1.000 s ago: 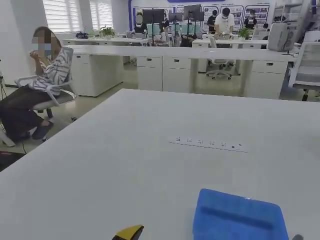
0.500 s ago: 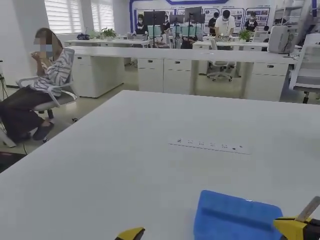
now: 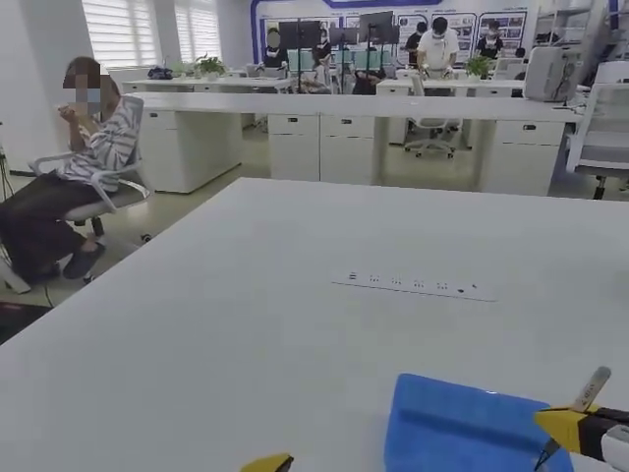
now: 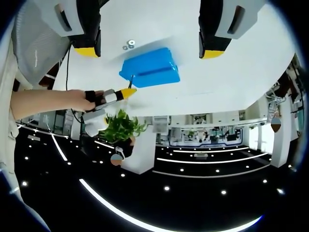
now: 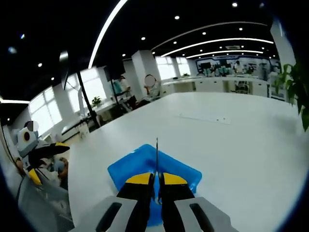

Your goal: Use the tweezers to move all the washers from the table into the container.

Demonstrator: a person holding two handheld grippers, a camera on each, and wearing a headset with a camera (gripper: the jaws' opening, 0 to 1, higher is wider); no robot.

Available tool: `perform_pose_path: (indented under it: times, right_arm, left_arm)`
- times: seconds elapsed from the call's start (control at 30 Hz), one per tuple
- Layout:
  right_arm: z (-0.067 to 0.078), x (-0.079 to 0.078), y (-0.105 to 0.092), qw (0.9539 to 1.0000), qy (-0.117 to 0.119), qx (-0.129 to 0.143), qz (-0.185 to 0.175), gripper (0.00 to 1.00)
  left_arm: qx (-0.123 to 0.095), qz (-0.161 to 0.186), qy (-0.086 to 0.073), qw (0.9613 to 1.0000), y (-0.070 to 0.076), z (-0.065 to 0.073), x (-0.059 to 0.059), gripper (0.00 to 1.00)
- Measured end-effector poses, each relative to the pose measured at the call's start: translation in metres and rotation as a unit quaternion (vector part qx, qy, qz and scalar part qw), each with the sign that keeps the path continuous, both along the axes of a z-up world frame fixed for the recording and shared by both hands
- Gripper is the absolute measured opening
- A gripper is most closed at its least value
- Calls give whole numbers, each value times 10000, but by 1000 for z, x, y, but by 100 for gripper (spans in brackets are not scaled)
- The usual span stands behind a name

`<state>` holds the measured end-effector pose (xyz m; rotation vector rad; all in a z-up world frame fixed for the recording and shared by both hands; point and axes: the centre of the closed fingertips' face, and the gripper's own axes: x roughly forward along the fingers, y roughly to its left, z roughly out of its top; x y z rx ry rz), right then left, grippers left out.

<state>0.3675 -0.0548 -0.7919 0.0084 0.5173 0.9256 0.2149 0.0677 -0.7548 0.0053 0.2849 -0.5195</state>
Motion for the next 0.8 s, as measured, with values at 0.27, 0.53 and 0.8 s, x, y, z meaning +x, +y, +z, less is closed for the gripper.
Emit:
perform_pose_path:
  times: [0.27,0.53,0.8]
  right_arm:
    - [-16,9,8,9990,-190,-384,125,3]
    - [-25,12,8,9982,-202,-545,156,3]
    - [-31,13,6,9983,-119,-564,122,3]
  left_arm:
    - [25,-59,48,10000,-1,-2,-1,82]
    - [1,-56,40,10000,-1,-2,-1,82]
    - [-38,47,-42,10000,3,2,1,81]
